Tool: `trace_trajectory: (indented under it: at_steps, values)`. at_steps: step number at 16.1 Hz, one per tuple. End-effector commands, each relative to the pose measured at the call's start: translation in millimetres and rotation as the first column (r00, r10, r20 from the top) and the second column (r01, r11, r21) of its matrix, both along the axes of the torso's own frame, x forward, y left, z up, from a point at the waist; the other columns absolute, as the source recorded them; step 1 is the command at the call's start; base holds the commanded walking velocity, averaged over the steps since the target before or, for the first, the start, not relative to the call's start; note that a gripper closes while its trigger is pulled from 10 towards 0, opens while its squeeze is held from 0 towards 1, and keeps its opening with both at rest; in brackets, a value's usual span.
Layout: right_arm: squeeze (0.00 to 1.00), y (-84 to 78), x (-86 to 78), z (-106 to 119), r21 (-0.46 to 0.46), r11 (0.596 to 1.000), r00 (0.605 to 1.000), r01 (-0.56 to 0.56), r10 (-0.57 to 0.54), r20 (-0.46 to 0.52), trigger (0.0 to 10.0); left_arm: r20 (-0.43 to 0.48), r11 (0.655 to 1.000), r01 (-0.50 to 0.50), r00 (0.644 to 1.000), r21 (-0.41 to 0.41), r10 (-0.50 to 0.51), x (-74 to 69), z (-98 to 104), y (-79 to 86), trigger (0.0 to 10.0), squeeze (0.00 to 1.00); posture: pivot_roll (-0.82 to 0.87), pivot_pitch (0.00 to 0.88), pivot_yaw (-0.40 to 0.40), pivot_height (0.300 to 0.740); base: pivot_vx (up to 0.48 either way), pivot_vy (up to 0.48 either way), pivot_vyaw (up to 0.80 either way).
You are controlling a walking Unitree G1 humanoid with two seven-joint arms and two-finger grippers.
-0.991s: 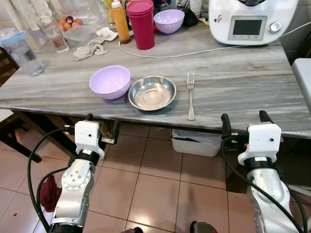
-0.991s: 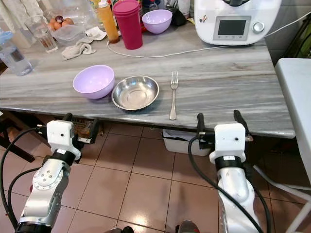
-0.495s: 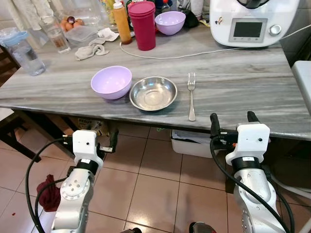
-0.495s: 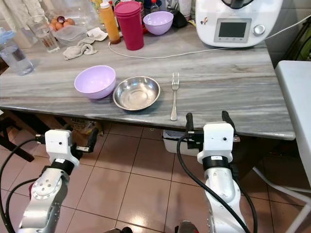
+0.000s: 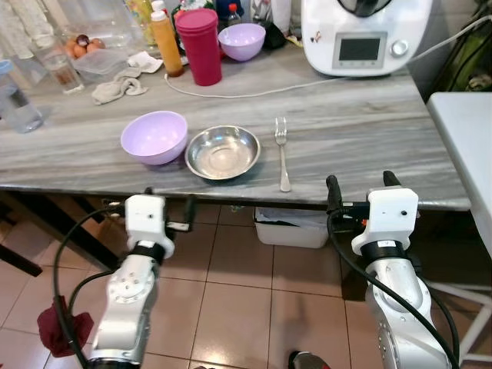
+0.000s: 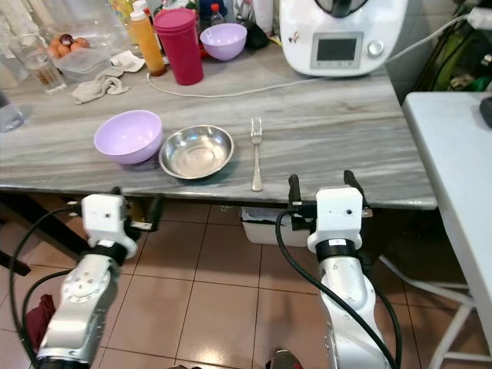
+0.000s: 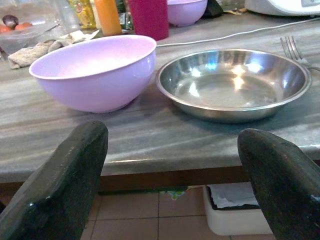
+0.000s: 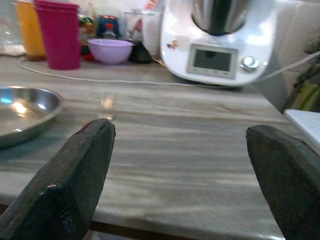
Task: Setting the table
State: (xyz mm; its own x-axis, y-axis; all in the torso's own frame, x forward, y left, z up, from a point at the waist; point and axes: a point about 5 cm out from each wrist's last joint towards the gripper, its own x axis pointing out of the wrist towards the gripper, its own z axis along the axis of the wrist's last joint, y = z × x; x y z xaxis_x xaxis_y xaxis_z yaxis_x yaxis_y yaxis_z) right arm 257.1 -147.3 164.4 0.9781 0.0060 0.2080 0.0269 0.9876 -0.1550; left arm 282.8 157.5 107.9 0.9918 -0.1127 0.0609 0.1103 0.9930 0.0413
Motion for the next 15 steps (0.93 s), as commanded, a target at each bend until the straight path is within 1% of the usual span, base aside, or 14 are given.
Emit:
trace_trajectory:
  at_steps: [1,2,3,5,6,8,9,10,12,13,14,15]
  values:
    - [0.00,4.1,1.4,-2,0.019,1.000,1.000,-0.013,0.013,-0.014,10.0,-0.027,1.000,-0.017,0.999,0.012,0.017,-2.7,-5,6.1,10.0,0.00,-0.22,0.113,0.108,0.740,0.000,0.000,0.00]
    - [0.00,3.3,2.9,-1,0.033,0.999,1.000,-0.012,0.012,-0.015,10.0,-0.015,1.000,0.005,1.000,0.007,-0.005,-3.2,-4,3.7,10.0,0.00,-0.21,0.113,0.101,0.740,0.000,0.000,0.00]
    - [0.00,2.5,4.8,0,0.021,1.000,1.000,-0.015,0.015,-0.015,10.0,-0.014,1.000,0.001,1.000,0.005,-0.001,-3.2,-4,3.3,10.0,0.00,-0.21,0.111,0.095,0.740,0.000,0.000,0.00]
    - [0.00,1.2,8.7,0,0.026,0.999,1.000,-0.022,0.022,-0.022,10.0,-0.009,1.000,-0.010,1.000,-0.003,0.010,-2.4,-3,3.2,10.0,0.00,-0.21,0.108,0.072,0.740,0.000,0.000,0.00]
    - [0.00,2.4,11.6,1,0.017,0.999,0.999,-0.041,0.042,-0.028,10.0,-0.006,0.999,-0.030,1.000,-0.026,0.030,-2.6,-4,2.5,10.0,0.00,-0.20,0.104,0.048,0.740,0.000,0.000,0.00]
    - [0.00,5.3,14.0,1,0.002,0.997,0.996,-0.083,0.083,-0.037,10.0,-0.003,0.998,-0.050,0.999,-0.046,0.050,-3.8,-5,-0.7,10.0,0.00,-0.20,0.103,0.011,0.740,0.000,0.000,0.00]
    - [0.00,7.8,15.8,1,-0.019,0.993,0.992,-0.114,0.113,-0.047,10.0,-0.001,0.997,-0.057,0.998,-0.061,0.057,-5.6,-7,-5.4,10.0,0.00,-0.20,0.102,-0.003,0.740,0.000,0.000,0.00]
    - [0.00,7.6,16.7,2,-0.027,0.992,0.992,-0.119,0.118,-0.049,10.0,-0.001,0.996,-0.060,0.998,-0.065,0.060,-6.3,-7,-7.8,10.0,0.00,-0.20,0.101,-0.021,0.740,0.000,0.000,0.00]
    - [0.00,8.0,21.2,1,-0.057,0.992,0.993,-0.113,0.111,-0.044,10.0,-0.008,0.994,-0.078,0.997,-0.070,0.078,-9.1,-11,-11.6,10.0,0.00,-0.20,0.101,-0.030,0.740,0.000,0.000,0.00]
    - [0.00,7.6,22.1,1,-0.055,0.992,0.993,-0.115,0.113,-0.044,10.0,-0.010,0.994,-0.082,0.997,-0.068,0.082,-9.6,-12,-12.1,10.0,0.00,-0.19,0.101,-0.030,0.740,0.000,0.000,0.00]
    - [0.00,6.6,22.3,-1,-0.034,0.992,0.992,-0.118,0.117,-0.053,10.0,-0.010,0.995,-0.089,0.996,-0.047,0.088,-9.8,-11,-10.7,10.0,0.00,-0.19,0.101,-0.019,0.740,0.000,0.000,0.00]
    - [0.00,3.2,22.2,-5,-0.033,0.995,0.993,-0.097,0.094,-0.072,10.0,-0.014,0.995,-0.091,0.996,-0.038,0.090,-9.4,-12,-9.8,10.0,0.00,-0.19,0.100,-0.013,0.740,0.000,0.000,0.00]
